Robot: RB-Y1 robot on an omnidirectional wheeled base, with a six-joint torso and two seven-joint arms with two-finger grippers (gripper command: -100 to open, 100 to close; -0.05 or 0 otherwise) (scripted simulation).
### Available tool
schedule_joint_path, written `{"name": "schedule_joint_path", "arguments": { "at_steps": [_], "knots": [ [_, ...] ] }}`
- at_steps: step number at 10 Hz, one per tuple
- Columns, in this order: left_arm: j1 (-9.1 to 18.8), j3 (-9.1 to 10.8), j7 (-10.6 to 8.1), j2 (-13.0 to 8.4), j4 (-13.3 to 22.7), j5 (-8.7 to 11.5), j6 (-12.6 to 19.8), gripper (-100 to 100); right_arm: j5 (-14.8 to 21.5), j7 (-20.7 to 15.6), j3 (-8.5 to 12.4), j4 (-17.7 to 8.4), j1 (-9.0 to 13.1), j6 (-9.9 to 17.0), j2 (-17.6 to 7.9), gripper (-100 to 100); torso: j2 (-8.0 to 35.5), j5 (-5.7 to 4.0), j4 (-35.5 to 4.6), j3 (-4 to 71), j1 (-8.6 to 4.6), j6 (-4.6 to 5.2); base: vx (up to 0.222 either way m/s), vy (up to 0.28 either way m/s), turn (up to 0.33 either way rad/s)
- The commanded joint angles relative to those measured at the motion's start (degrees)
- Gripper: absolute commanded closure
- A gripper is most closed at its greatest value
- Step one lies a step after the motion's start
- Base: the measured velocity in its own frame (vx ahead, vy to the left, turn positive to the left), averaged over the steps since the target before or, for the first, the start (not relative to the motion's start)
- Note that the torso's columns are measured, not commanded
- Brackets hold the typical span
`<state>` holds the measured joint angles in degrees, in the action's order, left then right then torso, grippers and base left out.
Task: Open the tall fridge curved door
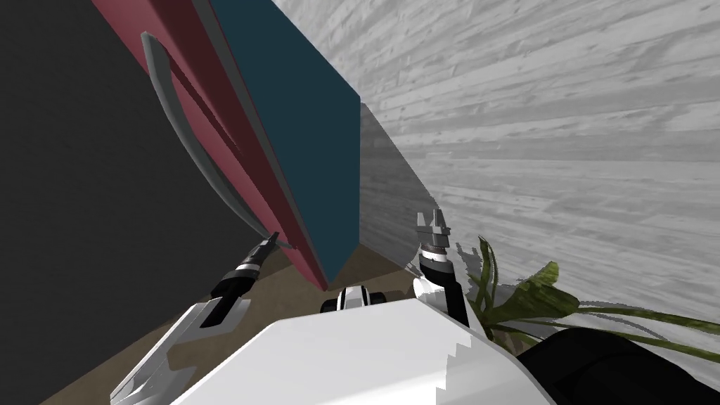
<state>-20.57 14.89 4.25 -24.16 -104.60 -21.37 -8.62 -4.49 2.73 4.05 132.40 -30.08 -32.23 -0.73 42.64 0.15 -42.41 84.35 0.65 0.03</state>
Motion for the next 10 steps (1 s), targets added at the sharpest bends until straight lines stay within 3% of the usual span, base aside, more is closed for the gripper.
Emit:
{"name": "schedule_joint_path", "arguments": {
  "at_steps": [1, 10],
  "knots": [
    [0.1, -0.89, -0.86, -1.4, -0.1, 0.3, -0.9, 100, 0.0, 0.0, 0.0, 0.0, 0.0, 0.0, 0.0, 0, -0.1, 0.01, -0.1, 0.0, 0.12, -0.1, -0.172, 0.248, -0.123],
    [0.0, -4.32, -3.52, -6.0, -0.1, 1.3, -3.8, 100, 0.0, 0.0, 0.0, 0.0, 0.0, 0.0, 0.0, 0, -0.8, -0.32, -0.1, 0.5, -0.23, 0.05, -0.181, 0.266, -0.096]
  ]
}}
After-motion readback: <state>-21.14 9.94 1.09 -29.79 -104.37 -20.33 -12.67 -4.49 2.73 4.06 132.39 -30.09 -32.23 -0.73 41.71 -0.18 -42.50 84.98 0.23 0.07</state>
